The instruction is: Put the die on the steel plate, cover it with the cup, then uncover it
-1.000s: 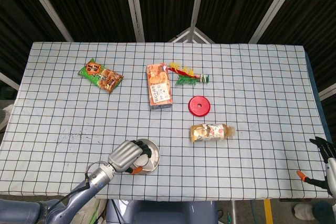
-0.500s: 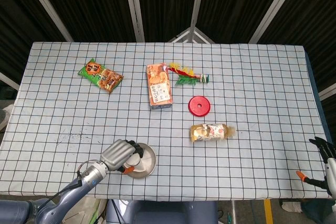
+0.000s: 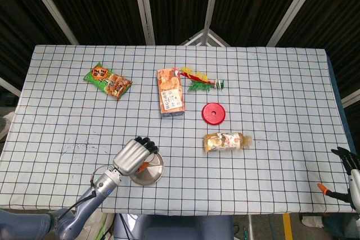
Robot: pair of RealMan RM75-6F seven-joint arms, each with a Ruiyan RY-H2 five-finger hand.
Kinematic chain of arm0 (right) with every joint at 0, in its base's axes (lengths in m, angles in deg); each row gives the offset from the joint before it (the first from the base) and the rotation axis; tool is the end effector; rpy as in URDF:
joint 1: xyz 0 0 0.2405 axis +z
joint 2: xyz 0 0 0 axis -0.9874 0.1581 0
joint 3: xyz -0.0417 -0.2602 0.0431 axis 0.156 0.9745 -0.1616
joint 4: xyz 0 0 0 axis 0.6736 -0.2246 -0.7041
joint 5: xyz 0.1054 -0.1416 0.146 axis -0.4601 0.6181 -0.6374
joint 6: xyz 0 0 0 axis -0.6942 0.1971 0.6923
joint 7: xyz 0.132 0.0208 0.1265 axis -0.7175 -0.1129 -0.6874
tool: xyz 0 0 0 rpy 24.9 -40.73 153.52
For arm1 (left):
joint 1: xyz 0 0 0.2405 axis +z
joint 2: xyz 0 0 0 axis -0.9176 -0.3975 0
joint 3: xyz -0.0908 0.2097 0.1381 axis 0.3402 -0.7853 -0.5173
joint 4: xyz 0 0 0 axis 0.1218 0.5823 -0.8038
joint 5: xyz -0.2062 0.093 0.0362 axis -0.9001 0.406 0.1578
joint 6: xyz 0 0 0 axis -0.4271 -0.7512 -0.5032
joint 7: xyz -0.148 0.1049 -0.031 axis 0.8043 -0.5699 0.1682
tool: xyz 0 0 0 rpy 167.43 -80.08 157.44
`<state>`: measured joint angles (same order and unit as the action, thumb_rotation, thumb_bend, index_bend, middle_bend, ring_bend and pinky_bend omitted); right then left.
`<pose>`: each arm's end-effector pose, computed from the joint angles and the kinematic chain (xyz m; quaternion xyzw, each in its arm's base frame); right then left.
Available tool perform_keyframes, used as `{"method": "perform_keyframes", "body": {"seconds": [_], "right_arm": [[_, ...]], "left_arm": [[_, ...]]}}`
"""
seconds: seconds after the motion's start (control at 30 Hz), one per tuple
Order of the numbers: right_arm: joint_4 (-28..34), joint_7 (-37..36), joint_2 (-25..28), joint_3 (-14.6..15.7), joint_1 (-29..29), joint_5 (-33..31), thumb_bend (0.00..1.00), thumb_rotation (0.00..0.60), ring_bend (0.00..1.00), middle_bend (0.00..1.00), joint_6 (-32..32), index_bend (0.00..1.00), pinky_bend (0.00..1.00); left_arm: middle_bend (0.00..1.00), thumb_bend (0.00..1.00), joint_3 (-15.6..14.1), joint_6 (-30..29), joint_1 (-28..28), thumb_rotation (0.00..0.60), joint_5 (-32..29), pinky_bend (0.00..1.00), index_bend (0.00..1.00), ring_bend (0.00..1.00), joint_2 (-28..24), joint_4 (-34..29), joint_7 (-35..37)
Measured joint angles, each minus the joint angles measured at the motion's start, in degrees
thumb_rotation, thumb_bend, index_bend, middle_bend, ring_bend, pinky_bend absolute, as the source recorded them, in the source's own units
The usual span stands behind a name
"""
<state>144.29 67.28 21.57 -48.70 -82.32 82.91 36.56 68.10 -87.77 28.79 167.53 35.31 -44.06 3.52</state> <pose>-0.3707 -0.1847 0.1741 0.5031 -0.4972 0.3872 0.5914 -0.1180 0.2900 -0.0887 -0.8058 -0.2669 -0.4050 0.3398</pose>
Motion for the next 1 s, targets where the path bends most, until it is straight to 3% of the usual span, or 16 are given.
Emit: {"method": "perform_keyframes", "body": {"seconds": [0.27,0.43,0.6,0.77,1.0], "right_arm": [[-0.1,-0.2,0.0,0.0,0.0,0.0,0.06,0.600,0.13,0.14,-0.1,0.20,0.00],[0.1,0.1,-0.1,0.1,0.0,0.3,0.06,0.600,0.13,0.14,0.0,0.20,0.00],[0.3,0.4,-0.1,0.1,0.0,0.3,0.06,0.600,0.13,0.14,0.1,0.20,0.00],[0.3,0.9,-0.3,0.2,0.1,0.2,0.06,0.600,0.13,0.14,0.0,0.20,0.00],[0.1,1.7,-0.6,0.2,0.3,-0.2,0.06,0.600,0.13,0.14,-0.5,0.20,0.00]], "left_arm": [[0.38,0.44,-0.5,0.9,0.5,0.600,0.9,0.40,0.50,0.30,-3.6,-6.3,6.8],[0.37,0.44,0.1,-0.4,1.4,0.600,0.0,0.40,0.50,0.28,-10.7,-14.9,6.9],[0.36,0.44,3.1,-2.2,2.2,0.600,-5.5,0.40,0.50,0.28,-18.9,-20.4,4.4],[0.36,0.44,6.2,-1.0,1.6,0.600,-14.2,0.40,0.50,0.28,-20.8,-17.6,1.2],[0.35,0.44,9.8,3.2,-0.5,0.600,-21.6,0.40,0.48,0.28,-17.8,-6.1,1.5]]}}
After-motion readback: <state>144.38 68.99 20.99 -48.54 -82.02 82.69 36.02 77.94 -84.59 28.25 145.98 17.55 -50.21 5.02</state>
